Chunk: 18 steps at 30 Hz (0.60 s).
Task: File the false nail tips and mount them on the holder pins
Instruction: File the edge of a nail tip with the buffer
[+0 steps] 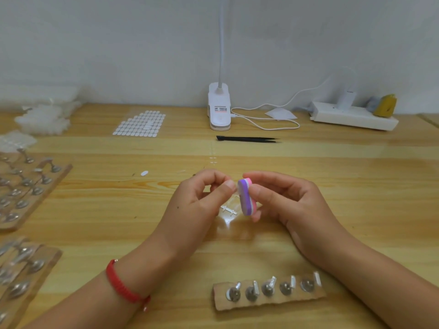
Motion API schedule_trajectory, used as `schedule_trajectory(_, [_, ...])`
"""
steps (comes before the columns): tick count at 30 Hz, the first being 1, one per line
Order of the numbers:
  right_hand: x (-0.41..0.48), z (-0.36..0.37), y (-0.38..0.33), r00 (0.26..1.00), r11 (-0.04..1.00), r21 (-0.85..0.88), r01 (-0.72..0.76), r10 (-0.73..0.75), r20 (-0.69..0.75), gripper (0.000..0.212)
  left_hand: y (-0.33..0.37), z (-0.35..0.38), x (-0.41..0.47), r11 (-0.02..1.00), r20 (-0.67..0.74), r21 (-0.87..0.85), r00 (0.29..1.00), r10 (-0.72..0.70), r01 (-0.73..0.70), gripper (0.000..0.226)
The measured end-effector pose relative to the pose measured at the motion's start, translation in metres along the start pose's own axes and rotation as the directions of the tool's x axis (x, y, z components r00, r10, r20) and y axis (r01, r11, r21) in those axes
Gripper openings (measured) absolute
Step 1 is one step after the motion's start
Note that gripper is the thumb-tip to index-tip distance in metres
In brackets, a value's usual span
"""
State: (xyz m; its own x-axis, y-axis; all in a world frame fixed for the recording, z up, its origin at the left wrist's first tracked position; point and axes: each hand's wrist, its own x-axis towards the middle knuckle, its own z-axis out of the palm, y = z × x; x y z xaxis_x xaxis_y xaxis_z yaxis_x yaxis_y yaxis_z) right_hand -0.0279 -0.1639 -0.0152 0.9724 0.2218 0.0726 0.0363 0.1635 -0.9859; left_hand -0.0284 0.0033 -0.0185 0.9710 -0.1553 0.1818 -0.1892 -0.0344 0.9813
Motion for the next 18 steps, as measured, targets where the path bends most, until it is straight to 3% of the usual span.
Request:
schedule_trajectory(3, [0.0011, -0.0014, 0.0001, 0.999, 1.000, -0.016, -0.020, 0.020, -0.031, 0.024, 0.0028, 0.0020, -0.0022, 1.000, 0.053, 0.020, 0.998, 0.018, -0.019, 0.017])
schedule_trajectory(7, [-0.0003, 0.0001, -0.0002, 1.000, 0.999, -0.038, -0.015, 0.015, -0.005, 0.020, 0.0034, -0.0008, -0.0008, 0.999, -0.019, -0.044, 1.000, 0.003, -0.004, 0.017])
schedule_trajectory(11, [-0.0003, -0.0007, -0.0004, 1.000, 1.000, -0.016, -0.012, 0.011, -0.028, 0.021, 0.0048, 0.0021, -0.0030, 1.000, 0.030, 0.012, 0.999, 0.021, -0.021, 0.016])
schedule_trajectory(15, [-0.0007, 0.0005, -0.0021, 1.000, 1.000, -0.009, -0.004, 0.003, -0.007, 0.020, 0.0038, 0.0005, -0.0006, 1.000, -0.065, 0.004, 0.998, 0.025, -0.025, 0.021])
schedule_trajectory(18, [-0.0003, -0.0014, -0.0026, 1.000, 0.999, 0.049, 0.001, 0.001, -0.029, 0.027, 0.0050, 0.0023, -0.0002, 1.000, -0.039, 0.025, 0.999, 0.019, -0.018, 0.019])
